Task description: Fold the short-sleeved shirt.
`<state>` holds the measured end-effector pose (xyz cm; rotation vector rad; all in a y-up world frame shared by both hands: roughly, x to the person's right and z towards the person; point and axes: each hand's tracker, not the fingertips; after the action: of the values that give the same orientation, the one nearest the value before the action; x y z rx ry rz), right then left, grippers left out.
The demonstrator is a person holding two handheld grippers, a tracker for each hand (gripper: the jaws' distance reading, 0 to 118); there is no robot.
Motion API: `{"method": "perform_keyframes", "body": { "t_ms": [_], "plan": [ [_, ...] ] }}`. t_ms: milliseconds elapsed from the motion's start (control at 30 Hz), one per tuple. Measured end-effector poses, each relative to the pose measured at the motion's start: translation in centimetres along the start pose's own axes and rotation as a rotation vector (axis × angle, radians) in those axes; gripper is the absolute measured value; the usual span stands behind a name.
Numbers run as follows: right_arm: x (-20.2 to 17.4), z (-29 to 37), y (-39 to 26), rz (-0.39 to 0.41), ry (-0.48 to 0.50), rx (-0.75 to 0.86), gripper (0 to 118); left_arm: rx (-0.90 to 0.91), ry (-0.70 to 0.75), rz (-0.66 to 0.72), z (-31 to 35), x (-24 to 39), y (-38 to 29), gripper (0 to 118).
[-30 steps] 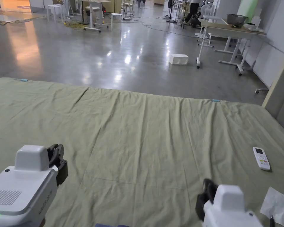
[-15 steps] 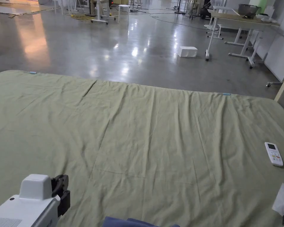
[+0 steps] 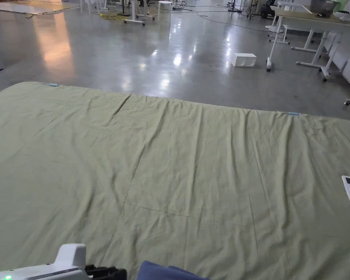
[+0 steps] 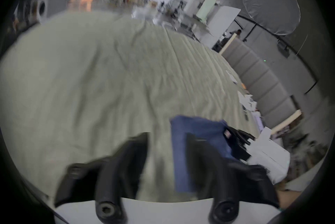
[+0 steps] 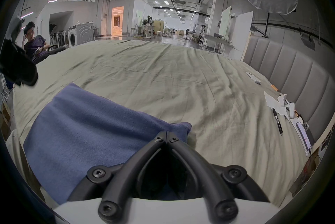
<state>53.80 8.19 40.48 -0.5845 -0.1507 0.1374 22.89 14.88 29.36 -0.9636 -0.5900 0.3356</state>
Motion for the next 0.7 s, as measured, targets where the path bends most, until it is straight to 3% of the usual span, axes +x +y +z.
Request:
{"method": "perform_keyframes", "body": {
  "t_ms": [33,100,200,500,567,633,700],
  "plan": [
    [0.0,0.0,-0.1,0.001,0.001,0.000,0,-0.045,-0.039,0.030,-0.8,-0.5,0.0,71],
    [0.1,0.0,-0.1,0.000,0.005,-0.002,0,-0.049,-0.111,0.111,-2.2,-1.5,-0.2,96],
    [0.2,0.0,0.0,-0.006,0.008,-0.005,0,-0.100,-0.214,0.188,-4.3,-2.1,0.0,96],
    [0.3,0.1,0.1,-0.017,0.012,-0.009,0,-0.226,-0.423,0.219,-10.7,-0.8,-1.5,94],
    [0.4,0.2,0.1,-0.019,0.016,-0.011,0,-0.209,-0.423,0.240,-11.2,-0.8,-1.6,83],
    [0.7,0.2,0.2,-0.026,0.020,-0.015,0,-0.202,-0.420,0.261,-11.4,-0.9,-1.7,42],
    [1.1,0.2,0.2,-0.042,0.033,-0.017,0,-0.196,-0.357,0.259,-11.6,-1.6,-2.0,35]
  ]
}}
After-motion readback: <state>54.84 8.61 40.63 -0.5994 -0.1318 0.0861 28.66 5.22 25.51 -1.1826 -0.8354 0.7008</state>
